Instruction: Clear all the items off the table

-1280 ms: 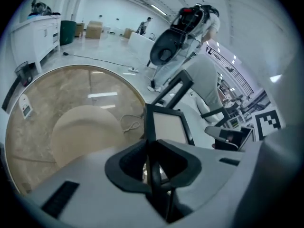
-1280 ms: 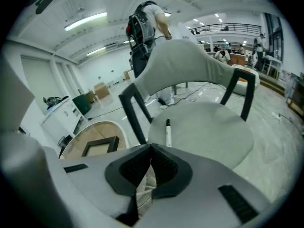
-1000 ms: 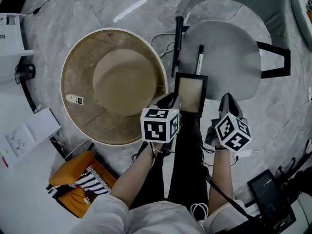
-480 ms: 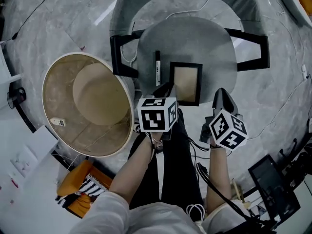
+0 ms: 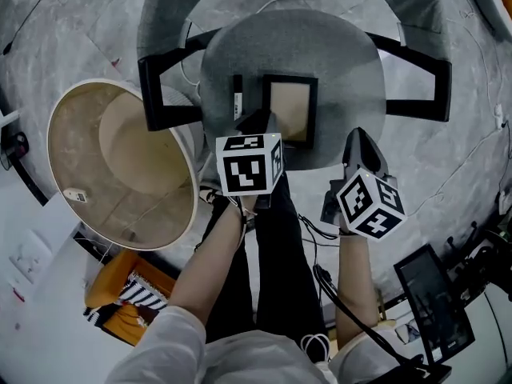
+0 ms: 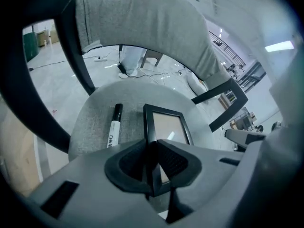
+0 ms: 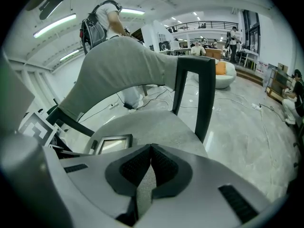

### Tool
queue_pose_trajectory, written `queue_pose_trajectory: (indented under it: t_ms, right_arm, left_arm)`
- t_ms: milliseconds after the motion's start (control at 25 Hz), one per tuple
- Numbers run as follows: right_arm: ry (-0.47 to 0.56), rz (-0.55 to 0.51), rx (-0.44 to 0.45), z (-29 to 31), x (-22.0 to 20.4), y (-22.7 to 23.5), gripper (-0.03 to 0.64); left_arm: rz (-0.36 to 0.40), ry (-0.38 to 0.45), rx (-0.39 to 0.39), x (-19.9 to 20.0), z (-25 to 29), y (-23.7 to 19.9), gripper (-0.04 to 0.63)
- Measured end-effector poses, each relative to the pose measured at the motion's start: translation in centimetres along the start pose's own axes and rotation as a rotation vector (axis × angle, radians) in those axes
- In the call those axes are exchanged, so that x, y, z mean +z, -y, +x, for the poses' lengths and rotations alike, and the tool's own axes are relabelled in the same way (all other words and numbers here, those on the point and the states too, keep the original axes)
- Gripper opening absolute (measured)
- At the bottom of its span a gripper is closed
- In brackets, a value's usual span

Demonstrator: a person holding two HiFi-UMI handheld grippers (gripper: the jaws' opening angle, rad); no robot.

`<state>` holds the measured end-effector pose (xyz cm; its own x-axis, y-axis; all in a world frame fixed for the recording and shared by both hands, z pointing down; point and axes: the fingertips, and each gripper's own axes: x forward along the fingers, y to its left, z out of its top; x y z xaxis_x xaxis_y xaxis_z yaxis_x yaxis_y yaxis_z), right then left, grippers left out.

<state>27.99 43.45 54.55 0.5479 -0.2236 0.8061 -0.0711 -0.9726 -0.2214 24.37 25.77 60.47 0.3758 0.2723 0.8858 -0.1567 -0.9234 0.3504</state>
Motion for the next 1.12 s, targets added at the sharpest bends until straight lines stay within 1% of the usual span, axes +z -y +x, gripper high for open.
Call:
queue_pose_trajectory:
  t_ms: [280, 400, 480, 600, 680, 880, 1000, 1120]
  right_arm:
    - [-0.009, -0.032, 0.019, 0.7, 0.3, -0.2, 0.025]
    - [-0.008, -0.038, 0.021, 0.7, 0.4, -0.3, 0.025]
    - [-0.006, -0.04, 0.023, 0.6, 0.4, -0.5, 0.025]
    - [-0.005, -0.049, 0.027, 0.4, 0.4, -0.8, 0.025]
    - [-0.005, -0.06, 0.033, 0.3, 0.3, -1.2, 0.025]
    - [-0.011, -0.107, 0.06, 0.1, 0.1, -3.1, 0.023]
    - [-0.008, -0.139, 0.087, 0.1, 0.2, -5.4, 0.025]
    - [-0.015, -0.19, 0.132, -0.2, -0.5, -9.0, 0.023]
  left_arm:
    - [0.011, -0.01, 0.023, -0.5, 1.2, -0.3, 0.078]
    - [-0.006, -0.026, 0.016, -0.8, 1.4, -0.3, 0.087]
    - [-0.02, -0.008, 0.008, -0.5, 1.0, -0.3, 0.091]
    - [-0.019, 0.013, -0.005, -0.3, 0.4, 0.0, 0.094]
    - [-0.019, 0.041, -0.016, -0.1, -0.3, 0.2, 0.094]
    - [-0.054, 0.151, -0.048, 0.1, -3.6, 0.0, 0.092]
    - [-0.092, 0.232, -0.049, 0.5, -6.1, -1.6, 0.076]
    - [-0.143, 0.303, -0.016, 0.3, -9.1, -4.5, 0.055]
